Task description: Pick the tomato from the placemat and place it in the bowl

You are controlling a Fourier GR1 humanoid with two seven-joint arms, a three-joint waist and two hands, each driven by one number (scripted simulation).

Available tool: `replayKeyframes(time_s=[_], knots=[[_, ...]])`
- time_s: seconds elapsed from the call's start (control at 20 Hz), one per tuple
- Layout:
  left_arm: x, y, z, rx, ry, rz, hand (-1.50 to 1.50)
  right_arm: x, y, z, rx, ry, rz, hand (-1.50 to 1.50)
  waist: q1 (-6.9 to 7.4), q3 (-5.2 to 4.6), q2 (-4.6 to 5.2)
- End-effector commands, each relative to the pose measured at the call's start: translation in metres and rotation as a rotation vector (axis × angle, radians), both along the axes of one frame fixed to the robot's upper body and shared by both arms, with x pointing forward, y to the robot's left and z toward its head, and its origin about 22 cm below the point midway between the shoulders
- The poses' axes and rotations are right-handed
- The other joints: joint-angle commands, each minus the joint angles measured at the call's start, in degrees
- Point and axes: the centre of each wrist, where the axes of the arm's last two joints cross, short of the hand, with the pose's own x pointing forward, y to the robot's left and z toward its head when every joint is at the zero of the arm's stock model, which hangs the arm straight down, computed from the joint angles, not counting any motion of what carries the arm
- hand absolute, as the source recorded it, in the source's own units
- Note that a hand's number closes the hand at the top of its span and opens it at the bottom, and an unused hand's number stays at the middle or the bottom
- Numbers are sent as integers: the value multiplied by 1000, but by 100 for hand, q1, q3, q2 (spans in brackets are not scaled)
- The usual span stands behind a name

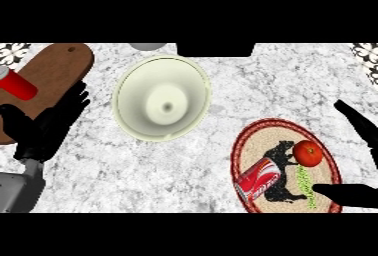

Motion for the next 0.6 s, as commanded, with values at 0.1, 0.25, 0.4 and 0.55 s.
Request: replayKeyframes(time_s=[0.1, 0.25, 0.4, 0.55], knots=[[-1, -8, -11, 13, 3, -31, 0, 6, 34, 38, -182, 201, -29, -150, 114, 9, 36], [5, -15, 7, 1, -1, -22, 0, 9, 45, 62, -224, 273, -12, -150, 105, 17, 20], [2, -13, 1, -6, 21, -13, 0, 20, 73, 58, -246, 342, -3, -150, 123, 19, 27], [12, -4, 8, -6, -5, -28, 0, 48, 61, 76, -288, 406, -49, -150, 110, 19, 38]])
